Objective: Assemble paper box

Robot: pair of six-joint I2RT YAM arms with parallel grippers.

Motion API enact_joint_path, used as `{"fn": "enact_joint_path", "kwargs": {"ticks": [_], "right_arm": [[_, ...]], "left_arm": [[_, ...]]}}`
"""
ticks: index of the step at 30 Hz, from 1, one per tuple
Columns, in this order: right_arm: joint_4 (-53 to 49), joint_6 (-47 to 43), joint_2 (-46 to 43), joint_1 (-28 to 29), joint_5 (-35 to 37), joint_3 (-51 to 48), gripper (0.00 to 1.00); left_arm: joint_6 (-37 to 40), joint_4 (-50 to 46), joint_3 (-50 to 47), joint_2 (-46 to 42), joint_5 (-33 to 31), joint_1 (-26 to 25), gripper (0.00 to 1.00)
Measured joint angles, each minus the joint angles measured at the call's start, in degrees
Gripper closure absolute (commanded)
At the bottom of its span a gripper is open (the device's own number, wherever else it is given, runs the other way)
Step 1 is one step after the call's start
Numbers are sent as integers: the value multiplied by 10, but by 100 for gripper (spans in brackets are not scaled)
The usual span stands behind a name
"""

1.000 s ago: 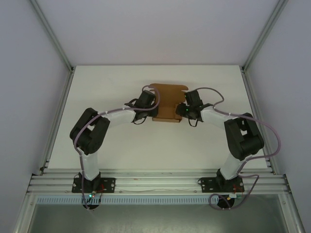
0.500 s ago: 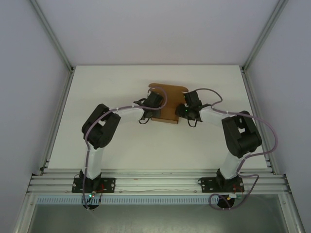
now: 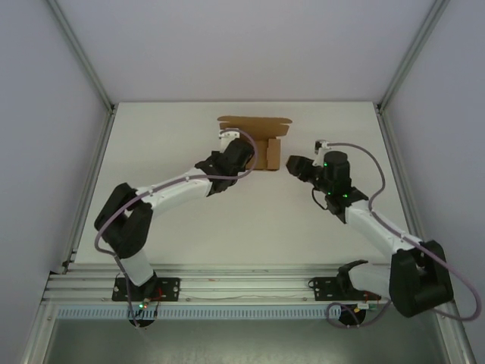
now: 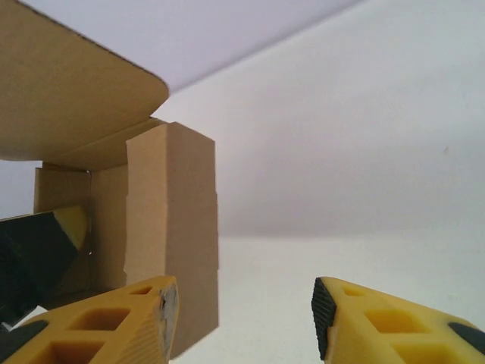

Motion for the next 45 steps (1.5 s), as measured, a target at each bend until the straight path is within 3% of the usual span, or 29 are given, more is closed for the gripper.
{"fn": "enact_joint_path", "kwargs": {"ticks": [8, 10, 22, 29, 32, 34, 39, 43, 45], "right_arm": [[63, 1, 16, -19, -127, 14, 61], [71, 3, 27, -25, -148, 25, 67], [106, 31, 89, -41, -248, 43, 69], [139, 54, 132, -41, -296, 63, 75], [165, 71, 152, -44, -310, 63, 73], [181, 83, 162, -45, -320, 63, 64], [216, 107, 163, -43, -337, 63, 54], [228, 124, 155, -42, -338, 63, 68], [231, 131, 154, -42, -337, 62, 69]], "left_arm": [[9, 33, -43, -34, -9, -15, 100], [14, 40, -54, -43, -5, -15, 100], [21, 69, -65, -66, 5, -15, 100], [27, 70, -65, -66, 16, -15, 100], [30, 70, -65, -66, 16, -14, 100], [30, 71, -65, -66, 16, -14, 100], [30, 71, -65, -66, 16, -14, 100], [30, 74, -65, -66, 16, -14, 100], [30, 78, -65, -66, 16, -14, 100]]}}
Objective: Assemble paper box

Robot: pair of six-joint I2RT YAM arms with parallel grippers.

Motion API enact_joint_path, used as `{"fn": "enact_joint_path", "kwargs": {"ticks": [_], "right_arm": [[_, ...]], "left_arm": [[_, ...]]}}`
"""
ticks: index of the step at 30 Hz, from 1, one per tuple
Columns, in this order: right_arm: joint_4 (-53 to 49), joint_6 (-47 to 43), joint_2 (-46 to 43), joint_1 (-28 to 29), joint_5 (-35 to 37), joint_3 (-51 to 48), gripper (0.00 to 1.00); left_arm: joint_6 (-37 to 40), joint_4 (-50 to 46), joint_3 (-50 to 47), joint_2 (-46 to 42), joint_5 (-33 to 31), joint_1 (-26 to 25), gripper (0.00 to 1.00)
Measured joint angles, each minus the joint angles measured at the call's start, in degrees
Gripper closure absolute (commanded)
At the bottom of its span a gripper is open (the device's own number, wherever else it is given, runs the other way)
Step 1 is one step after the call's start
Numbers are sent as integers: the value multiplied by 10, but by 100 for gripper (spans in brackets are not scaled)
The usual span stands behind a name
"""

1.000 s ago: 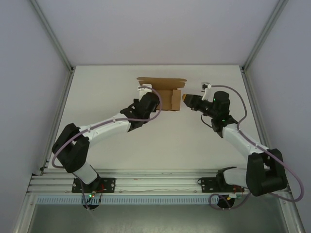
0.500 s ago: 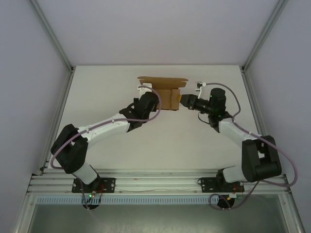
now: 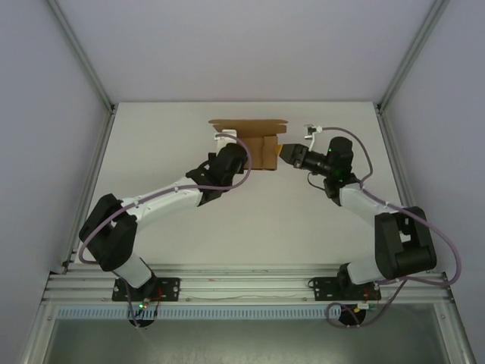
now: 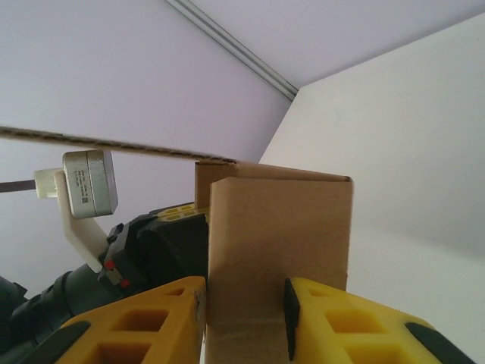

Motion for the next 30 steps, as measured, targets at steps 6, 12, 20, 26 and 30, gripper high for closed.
{"fn": "enact_joint_path", "kwargs": {"ticks": [6, 12, 20, 26, 30], "right_arm": [[0, 12, 3, 0, 4, 0, 73], [-108, -44, 18, 17, 37, 48, 76], [-227, -115, 27, 47, 108, 97, 83], [-303, -151, 63, 70, 155, 146, 82], [-320, -153, 83, 74, 175, 166, 78]], "left_arm": [[0, 3, 0, 0, 0, 0, 100], [3, 1, 0, 0, -6, 5, 100], [16, -1, 0, 0, -15, 11, 100], [22, -6, -7, 0, -27, 14, 100], [22, -10, -11, 0, -31, 15, 100]]}}
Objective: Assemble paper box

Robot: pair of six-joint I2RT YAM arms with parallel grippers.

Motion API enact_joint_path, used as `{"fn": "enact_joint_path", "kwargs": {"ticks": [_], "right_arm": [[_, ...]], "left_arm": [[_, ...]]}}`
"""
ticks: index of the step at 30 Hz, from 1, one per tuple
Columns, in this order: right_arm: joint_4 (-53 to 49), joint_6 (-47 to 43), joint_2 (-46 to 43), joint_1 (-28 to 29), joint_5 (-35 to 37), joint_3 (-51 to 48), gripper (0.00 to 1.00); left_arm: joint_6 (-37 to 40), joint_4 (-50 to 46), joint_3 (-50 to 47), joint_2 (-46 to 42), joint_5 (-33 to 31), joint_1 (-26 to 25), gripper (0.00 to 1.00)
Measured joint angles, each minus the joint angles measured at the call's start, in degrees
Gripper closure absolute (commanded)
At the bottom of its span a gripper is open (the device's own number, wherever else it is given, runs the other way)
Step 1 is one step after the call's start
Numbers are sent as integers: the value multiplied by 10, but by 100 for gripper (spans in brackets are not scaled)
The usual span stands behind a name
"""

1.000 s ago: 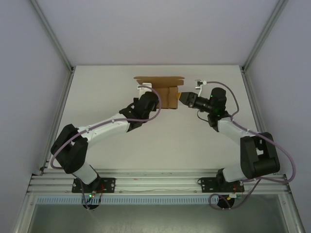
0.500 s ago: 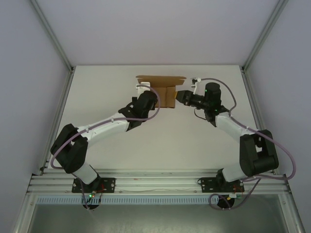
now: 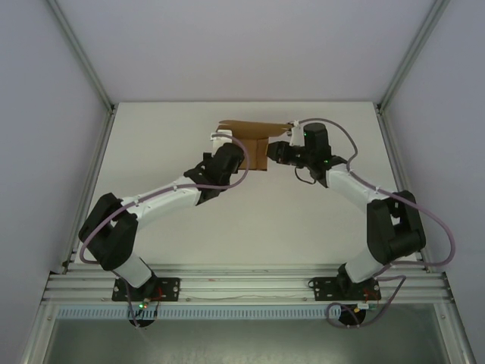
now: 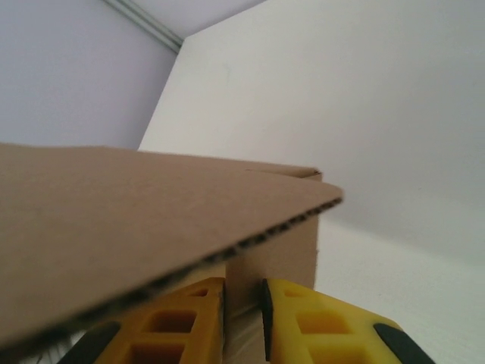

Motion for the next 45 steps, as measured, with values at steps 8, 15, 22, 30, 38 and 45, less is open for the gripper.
{"fn": "enact_joint_path", "kwargs": {"ticks": [8, 15, 22, 30, 38, 45], "right_arm": [[-64, -7, 32, 21, 74, 49, 91], [-161, -40, 53, 63, 176, 97, 94], [-258, -48, 64, 132, 363, 183, 97], [-204, 16, 51, 181, 515, 139, 96], [8, 72, 67, 202, 562, 35, 71], [126, 71, 88, 181, 508, -1, 64]], "left_arm": [[-2, -13, -2, 0, -16, 0, 100], [8, -23, -3, -2, -16, -3, 100], [-8, -31, -3, -2, -24, 5, 100], [-25, -30, -5, -2, -14, 5, 100], [-26, -29, -5, 0, -19, 9, 100], [-26, -30, -5, 0, -17, 9, 100]]}}
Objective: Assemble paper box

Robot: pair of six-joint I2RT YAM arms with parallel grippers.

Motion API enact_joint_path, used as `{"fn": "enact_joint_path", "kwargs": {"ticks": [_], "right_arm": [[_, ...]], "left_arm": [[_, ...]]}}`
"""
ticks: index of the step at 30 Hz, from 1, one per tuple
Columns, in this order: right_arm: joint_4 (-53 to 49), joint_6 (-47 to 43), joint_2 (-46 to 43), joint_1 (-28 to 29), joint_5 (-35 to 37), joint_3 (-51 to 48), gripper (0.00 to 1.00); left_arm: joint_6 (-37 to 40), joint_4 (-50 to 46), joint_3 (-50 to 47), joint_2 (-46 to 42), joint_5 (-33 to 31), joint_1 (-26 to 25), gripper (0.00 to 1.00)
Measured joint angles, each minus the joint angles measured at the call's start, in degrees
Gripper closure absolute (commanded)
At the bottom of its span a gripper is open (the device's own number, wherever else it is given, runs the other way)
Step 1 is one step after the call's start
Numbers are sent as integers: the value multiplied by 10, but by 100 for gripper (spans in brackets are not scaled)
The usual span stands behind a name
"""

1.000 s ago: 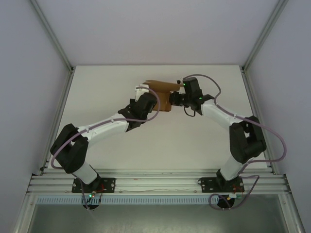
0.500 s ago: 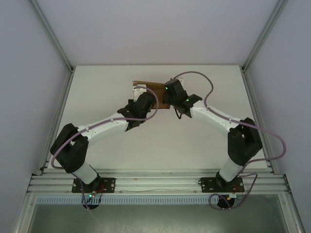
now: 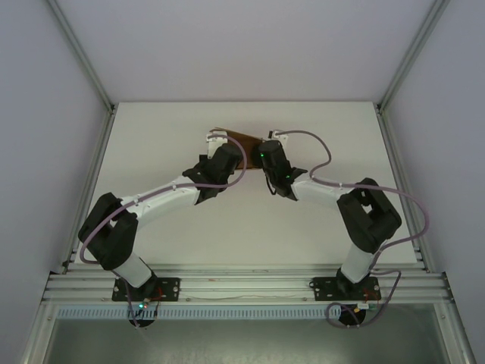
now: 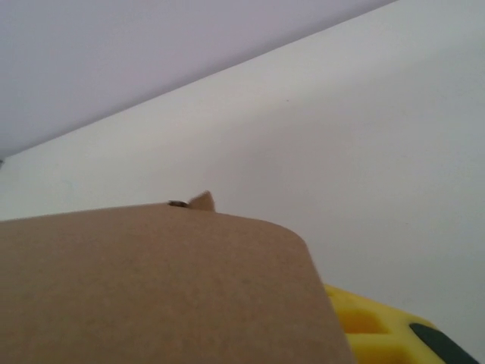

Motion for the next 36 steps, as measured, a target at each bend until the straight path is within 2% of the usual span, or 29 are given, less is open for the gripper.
{"fn": "enact_joint_path", "kwargs": {"ticks": [2, 8, 12, 15, 16, 18, 22, 25, 30, 33, 36], "right_arm": [[13, 1, -3, -5, -22, -3, 61], [17, -2, -37, -23, -104, -28, 41], [-8, -9, -72, -33, -134, -36, 24], [-28, -14, -107, -37, -146, -52, 15], [-32, -14, -121, -38, -149, -61, 7], [-39, -14, -150, -44, -158, -84, 0], [-39, -15, -215, -64, -194, -143, 0], [-38, -16, -252, -85, -252, -177, 0], [-69, -21, -278, -101, -324, -185, 0], [-122, -30, -280, -101, -323, -160, 0], [-169, -30, -280, -99, -286, -139, 0]], "left_arm": [[0, 0, 0, 0, 0, 0, 100], [1, 2, 0, 0, 3, -4, 100], [1, 10, 0, -1, 3, -14, 100], [2, 21, 0, -2, 5, -21, 100], [3, 24, 0, -2, 8, -24, 100], [5, 31, 0, -4, 17, -30, 100], [8, 45, 0, -6, 35, -44, 100], [9, 52, 0, -7, 52, -48, 100], [2, 53, 1, -7, 70, -45, 100], [-14, 39, 9, -6, 88, -36, 100], [-36, 25, 28, 1, 111, -23, 100]]}}
